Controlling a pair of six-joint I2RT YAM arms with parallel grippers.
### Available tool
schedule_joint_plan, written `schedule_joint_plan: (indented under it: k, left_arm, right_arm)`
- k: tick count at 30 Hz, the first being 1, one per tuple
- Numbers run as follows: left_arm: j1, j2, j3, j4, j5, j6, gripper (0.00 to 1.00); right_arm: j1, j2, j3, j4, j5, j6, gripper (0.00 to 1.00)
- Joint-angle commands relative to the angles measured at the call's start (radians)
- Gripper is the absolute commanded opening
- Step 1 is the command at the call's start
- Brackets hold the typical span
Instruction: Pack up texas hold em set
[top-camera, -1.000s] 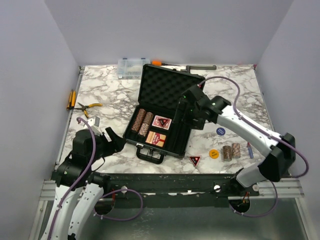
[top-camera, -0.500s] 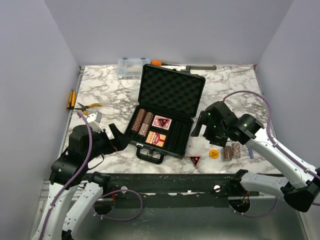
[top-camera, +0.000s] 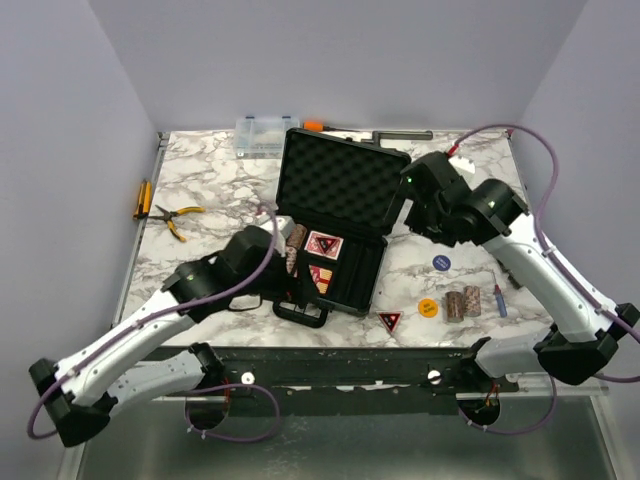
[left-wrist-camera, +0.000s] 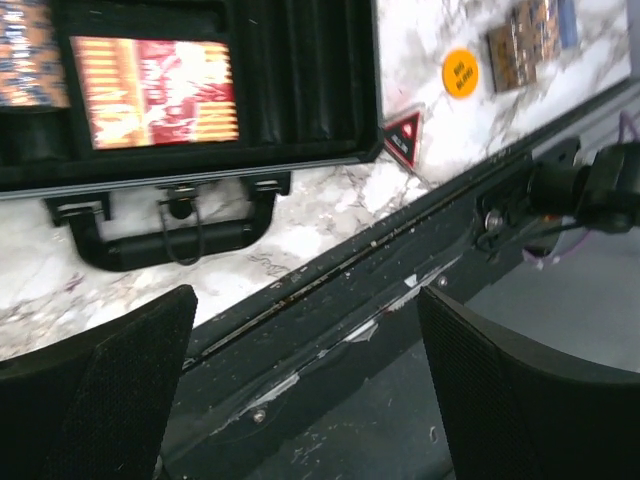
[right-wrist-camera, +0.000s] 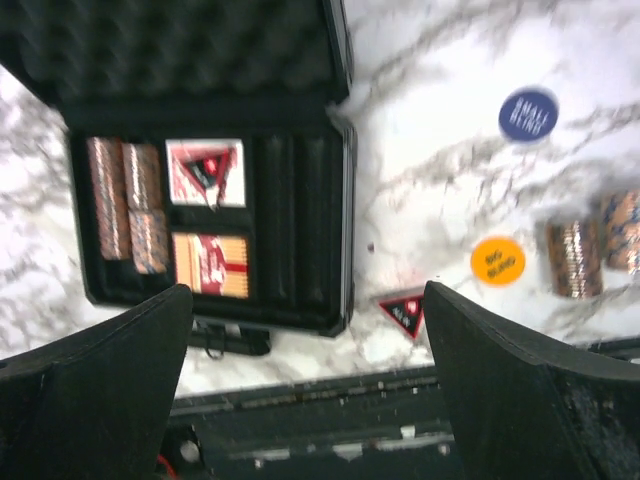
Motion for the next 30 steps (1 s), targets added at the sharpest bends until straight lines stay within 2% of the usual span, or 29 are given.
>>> schedule_joint_plan:
  k: [1, 6, 13, 17, 21, 25, 30]
  left_arm:
    - [-0.174, 0.143, 0.039, 0.151, -0.141, -0.024, 0.9]
    - [-0.33, 0.362, 0.14, 0.189, -0.201, -0.022, 0.88]
    - [-0.456, 0.697, 0.399, 0.172, -0.217, -0.016, 0.85]
    - [-0.474, 0.85, 0.533, 0.122, -0.205, -0.016, 0.85]
    - [-0.481, 0.913, 0.585, 0.106, -0.198, -0.038, 0.85]
    - [-0.488, 0.974, 0.623, 0.101, -0.197, -0.04, 0.85]
    - [-0.493, 1.083, 0.723, -0.019, -0.256, -0.05, 0.82]
  right_arm:
    - [0.004, 0.061, 0.185, -0.134, 0.22, -0.038, 1.0]
    - [0.004, 0.035, 0.258, -0.134, 0.268, -0.003, 1.0]
    - [0.004, -0.026, 0.261, -0.155, 0.343, -0.009, 1.0]
    - [0.004, -0.087, 0.26, -0.155, 0.383, 0.003, 1.0]
    - [0.005, -0.122, 0.292, -0.148, 0.433, 0.03, 1.0]
    - [0.004, -0.126, 0.323, -0.095, 0.446, -0.024, 1.0]
    - [0.005, -0.147, 0.323, -0.044, 0.422, -0.071, 1.0]
